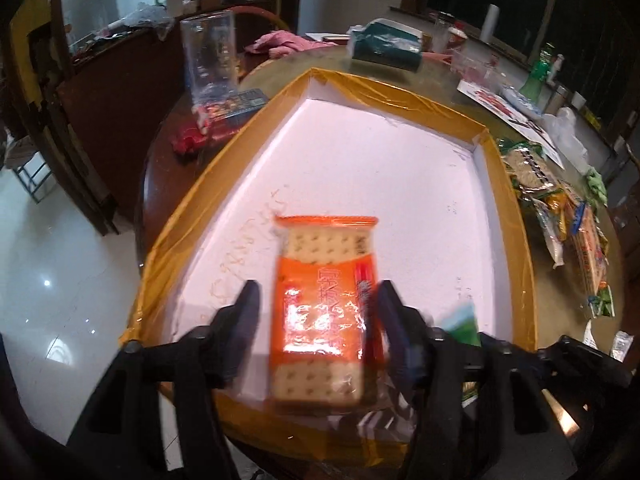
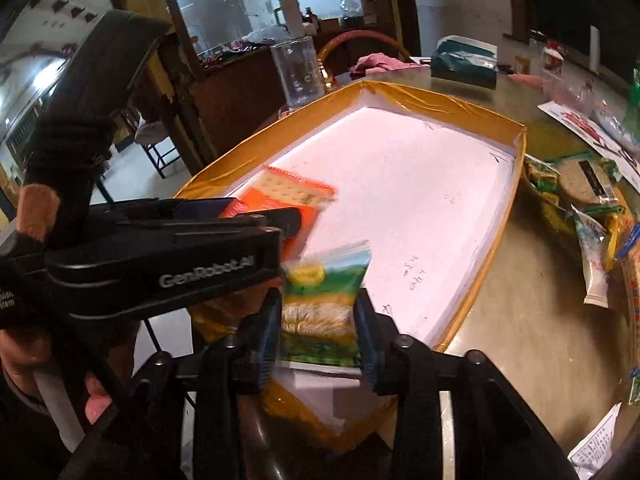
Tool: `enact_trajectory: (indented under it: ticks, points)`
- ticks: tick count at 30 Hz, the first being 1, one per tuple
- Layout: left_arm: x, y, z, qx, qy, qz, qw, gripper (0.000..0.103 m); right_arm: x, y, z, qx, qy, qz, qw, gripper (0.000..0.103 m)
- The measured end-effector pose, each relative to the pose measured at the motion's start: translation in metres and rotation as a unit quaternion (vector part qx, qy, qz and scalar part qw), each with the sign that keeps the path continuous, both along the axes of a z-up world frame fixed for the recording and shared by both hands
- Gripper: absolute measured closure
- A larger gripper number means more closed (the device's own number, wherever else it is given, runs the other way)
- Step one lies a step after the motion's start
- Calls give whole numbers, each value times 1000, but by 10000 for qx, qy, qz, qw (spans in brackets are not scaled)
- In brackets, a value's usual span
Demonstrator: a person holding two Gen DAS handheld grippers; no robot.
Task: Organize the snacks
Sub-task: 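Carry both packs into the tray box and open both tools to release them, then grasp a white sachet from the table with the right tool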
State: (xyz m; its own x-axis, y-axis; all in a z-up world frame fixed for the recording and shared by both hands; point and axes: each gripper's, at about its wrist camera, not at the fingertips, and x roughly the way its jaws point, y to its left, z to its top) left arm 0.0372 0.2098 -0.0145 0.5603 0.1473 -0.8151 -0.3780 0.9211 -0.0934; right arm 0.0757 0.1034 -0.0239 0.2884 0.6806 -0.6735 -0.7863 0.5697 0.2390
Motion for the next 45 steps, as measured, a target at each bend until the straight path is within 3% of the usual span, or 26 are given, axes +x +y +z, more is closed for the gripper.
enact_trajectory:
  ticks: [2, 5, 9, 11, 15, 19, 21, 26, 29, 34, 38, 42, 43, 45]
  points:
    - [-7, 0, 5, -60, -153, 123, 9998, 22, -4, -9, 6, 229, 45, -20, 9997, 45]
    - [-22, -8, 18, -72, -456, 167, 9988, 20, -12, -37, 15, 609, 45, -58, 9981, 34]
    - [-44, -41, 39, -2, -1020, -68, 9948, 15, -19, -85, 15, 1081, 221, -292, 9935, 32]
    - [-47, -62, 45, -50, -1076, -392, 9934, 15, -20, -115, 7, 1163, 340, -681, 9903, 32]
    - [-42, -113, 48, -315, -956, -1330, 9860, 13, -26, -167, 0, 1306, 335, -1101, 9847, 32]
    - [-33, -154, 40, -295, -745, -1794, 9805, 13, -17, -220, -7, 1369, 527, -1582, 9764, 32]
    - [-29, -171, 34, -351, -602, -1920, 9789, 13, -7, -251, -10, 1436, 719, -1989, 9668, 32]
    - [-23, -204, 17, -457, -243, -2210, 9739, 13, -4, -317, -7, 1147, 350, -3080, 9438, 32]
    - [-23, -218, 13, -391, -126, -2332, 9716, 13, -2, -350, -15, 1059, 447, -3629, 9247, 32]
    - [-16, -233, 5, -305, 33, -2466, 9686, 13, -1, -368, -37, 937, 724, -4009, 9084, 32]
    - [-15, -236, 1, -275, 152, -2530, 9669, 13, 10, -368, -47, 1059, 948, -3989, 9059, 32]
    - [-14, -236, 1, -296, 122, -2494, 9679, 13, 18, -360, -48, 811, 828, -3966, 9107, 32]
    - [-13, -236, 1, -287, 120, -2474, 9684, 13, 17, -358, -48, 757, 784, -3940, 9126, 34]
    - [-9, -236, 1, -347, 140, -2450, 9688, 13, 15, -357, -48, 615, 687, -3971, 9131, 48]
